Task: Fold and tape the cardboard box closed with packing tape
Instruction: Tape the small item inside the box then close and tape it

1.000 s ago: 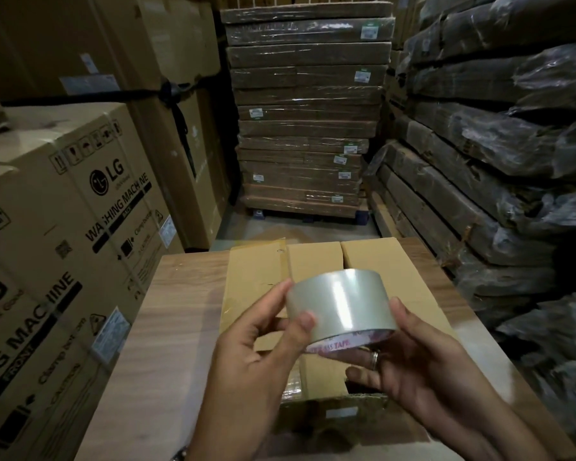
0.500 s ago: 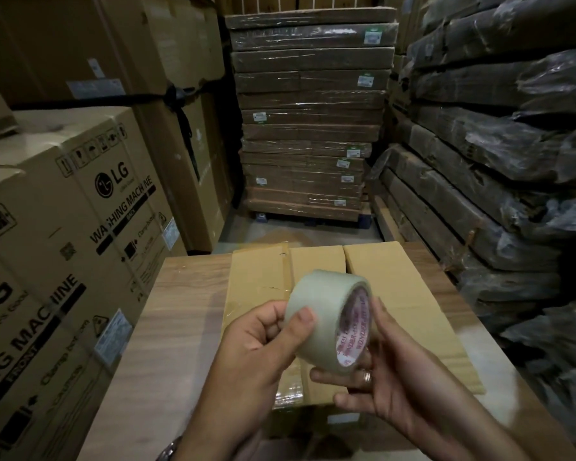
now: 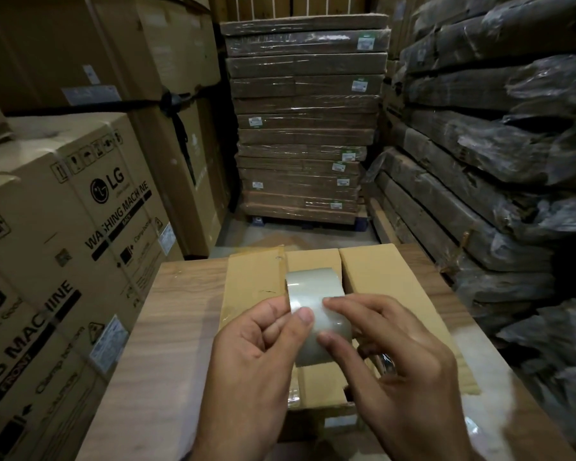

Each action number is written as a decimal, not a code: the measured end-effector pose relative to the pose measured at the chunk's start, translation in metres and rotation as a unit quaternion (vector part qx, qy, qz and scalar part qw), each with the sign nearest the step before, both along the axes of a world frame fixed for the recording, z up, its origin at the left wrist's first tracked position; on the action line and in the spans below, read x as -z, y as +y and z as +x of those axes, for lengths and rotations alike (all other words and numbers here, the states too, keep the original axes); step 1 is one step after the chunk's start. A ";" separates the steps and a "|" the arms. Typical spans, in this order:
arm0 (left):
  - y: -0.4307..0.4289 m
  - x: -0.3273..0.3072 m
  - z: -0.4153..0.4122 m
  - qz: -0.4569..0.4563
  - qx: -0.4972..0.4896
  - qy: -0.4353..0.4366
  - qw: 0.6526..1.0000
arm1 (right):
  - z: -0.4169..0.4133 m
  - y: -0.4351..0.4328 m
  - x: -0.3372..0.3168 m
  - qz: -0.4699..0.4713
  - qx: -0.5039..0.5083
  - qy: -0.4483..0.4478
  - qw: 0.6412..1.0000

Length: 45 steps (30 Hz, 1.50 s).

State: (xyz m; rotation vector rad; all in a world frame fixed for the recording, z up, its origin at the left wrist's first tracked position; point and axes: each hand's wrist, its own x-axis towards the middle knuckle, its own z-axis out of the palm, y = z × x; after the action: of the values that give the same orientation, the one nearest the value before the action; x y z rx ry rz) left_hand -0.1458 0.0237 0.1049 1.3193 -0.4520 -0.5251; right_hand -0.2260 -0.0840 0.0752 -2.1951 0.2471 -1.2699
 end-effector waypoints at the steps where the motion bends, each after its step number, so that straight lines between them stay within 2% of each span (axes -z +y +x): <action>1: 0.000 -0.002 -0.001 -0.001 -0.003 0.001 1.000 | 0.000 0.001 0.000 0.000 0.002 -0.012 1.000; 6: 0.003 -0.005 -0.004 0.013 -0.011 -0.011 1.000 | 0.000 0.004 -0.003 0.005 0.005 -0.018 1.000; 10: 0.004 -0.006 -0.003 0.002 -0.023 0.016 1.000 | -0.001 0.005 -0.003 0.002 -0.008 -0.016 1.000; 15: 0.006 -0.007 0.003 -0.046 -0.029 0.126 0.991 | -0.001 0.004 0.003 -0.021 -0.024 -0.021 0.999; 18: 0.007 -0.011 0.005 -0.082 -0.032 0.221 0.971 | -0.002 0.002 0.008 -0.034 -0.036 -0.027 0.998; 21: 0.007 -0.019 0.008 -0.106 -0.026 0.307 0.945 | -0.004 0.001 0.008 -0.004 -0.053 -0.044 0.998; 25: 0.008 -0.028 0.012 -0.147 -0.053 0.391 0.907 | -0.009 0.005 0.006 0.171 -0.026 -0.038 0.984; 27: 0.008 -0.027 0.013 -0.156 -0.045 0.409 0.898 | -0.008 0.007 0.006 0.223 -0.023 -0.023 0.974; 28: 0.008 -0.026 0.011 -0.157 -0.041 0.416 0.895 | -0.007 0.009 0.007 0.275 -0.043 -0.020 0.960; 30: 0.006 -0.023 0.008 -0.160 -0.039 0.427 0.889 | -0.005 0.012 0.007 0.414 -0.110 0.000 0.904; 31: 0.004 -0.022 0.006 -0.161 -0.041 0.426 0.889 | -0.004 0.014 0.006 0.454 -0.123 0.009 0.882; 33: 0.002 -0.022 0.003 -0.163 -0.051 0.421 0.891 | -0.003 0.014 0.003 0.481 -0.107 0.015 0.870; 39: -0.001 -0.021 -0.003 -0.164 -0.056 0.409 0.896 | 0.001 0.011 -0.006 0.486 -0.090 0.002 0.869; 40: 0.000 -0.019 -0.002 -0.139 -0.044 0.392 0.908 | 0.001 0.010 -0.007 0.482 -0.093 0.003 0.871; 42: 0.005 -0.013 0.003 -0.032 -0.020 0.317 0.948 | 0.000 0.006 -0.011 0.464 -0.097 0.016 0.880; 45: 0.012 -0.001 0.013 0.127 -0.040 0.139 0.981 | -0.001 -0.002 -0.014 0.437 -0.092 0.069 0.892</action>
State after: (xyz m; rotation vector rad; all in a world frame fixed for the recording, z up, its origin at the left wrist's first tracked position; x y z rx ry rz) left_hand -0.1327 0.0352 0.1056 1.4740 -0.1017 -0.7043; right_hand -0.2268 -0.0864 0.0889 -1.4679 0.5328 -0.6802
